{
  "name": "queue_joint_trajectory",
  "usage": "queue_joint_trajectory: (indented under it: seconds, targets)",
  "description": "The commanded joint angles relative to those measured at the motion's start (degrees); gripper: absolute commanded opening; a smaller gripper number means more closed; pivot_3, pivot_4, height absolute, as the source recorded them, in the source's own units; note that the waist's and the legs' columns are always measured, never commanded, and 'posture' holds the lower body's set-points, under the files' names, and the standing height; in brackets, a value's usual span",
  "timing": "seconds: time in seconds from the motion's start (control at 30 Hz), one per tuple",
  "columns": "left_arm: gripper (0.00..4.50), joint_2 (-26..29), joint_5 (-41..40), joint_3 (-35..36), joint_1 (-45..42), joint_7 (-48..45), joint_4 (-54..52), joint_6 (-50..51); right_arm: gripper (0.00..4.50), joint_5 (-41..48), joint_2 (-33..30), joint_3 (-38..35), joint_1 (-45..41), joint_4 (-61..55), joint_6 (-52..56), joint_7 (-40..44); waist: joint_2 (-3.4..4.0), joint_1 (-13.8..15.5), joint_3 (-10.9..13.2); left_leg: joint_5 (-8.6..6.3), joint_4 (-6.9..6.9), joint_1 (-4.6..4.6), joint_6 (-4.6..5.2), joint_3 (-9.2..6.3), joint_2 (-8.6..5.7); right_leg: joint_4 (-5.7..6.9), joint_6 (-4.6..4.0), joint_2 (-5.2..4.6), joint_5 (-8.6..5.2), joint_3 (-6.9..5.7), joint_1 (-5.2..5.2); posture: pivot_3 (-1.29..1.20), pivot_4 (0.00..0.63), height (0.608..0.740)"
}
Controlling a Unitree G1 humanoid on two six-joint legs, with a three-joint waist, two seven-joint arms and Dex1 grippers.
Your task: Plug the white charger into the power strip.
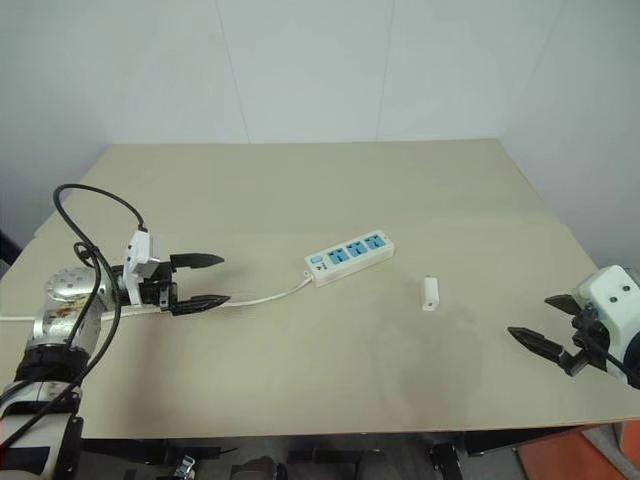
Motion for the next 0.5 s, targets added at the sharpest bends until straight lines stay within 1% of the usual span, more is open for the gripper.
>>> queue_joint_trajectory:
  seconds: [0.03,0.3,0.5]
  targets:
    - [4.48,-0.3,-0.1,0.2,-1.2,0.3,-0.5,-1.1,4.50,0.9,-0.9,-2.0,-0.3,-1.8,-2.2,-1.3,0.00,0.1,0.0,0.00,0.00,0.00,0.00,0.00,0.00,0.00,0.00,0.00,0.00,0.00,0.00,0.00,0.150,0.740]
    - [4.48,-1.1,0.3,0.0,-1.7,0.9,0.0,-1.6,4.50,1.3,-0.6,-1.9,-0.2,-3.1,-2.9,-2.9,0.00,0.1,0.0,0.00,0.00,-0.02,0.00,-0.01,0.00,-0.01,0.00,0.00,0.00,-0.01,0.00,0.00,0.150,0.740]
    - [4.48,-1.7,0.6,0.0,-1.1,1.6,-0.3,-2.4,4.50,1.1,-1.0,-2.3,1.6,-4.5,-3.3,-2.7,-0.01,0.1,0.0,0.00,0.00,-0.03,0.00,-0.01,0.00,-0.02,0.00,0.00,0.00,-0.01,0.00,0.00,0.150,0.740]
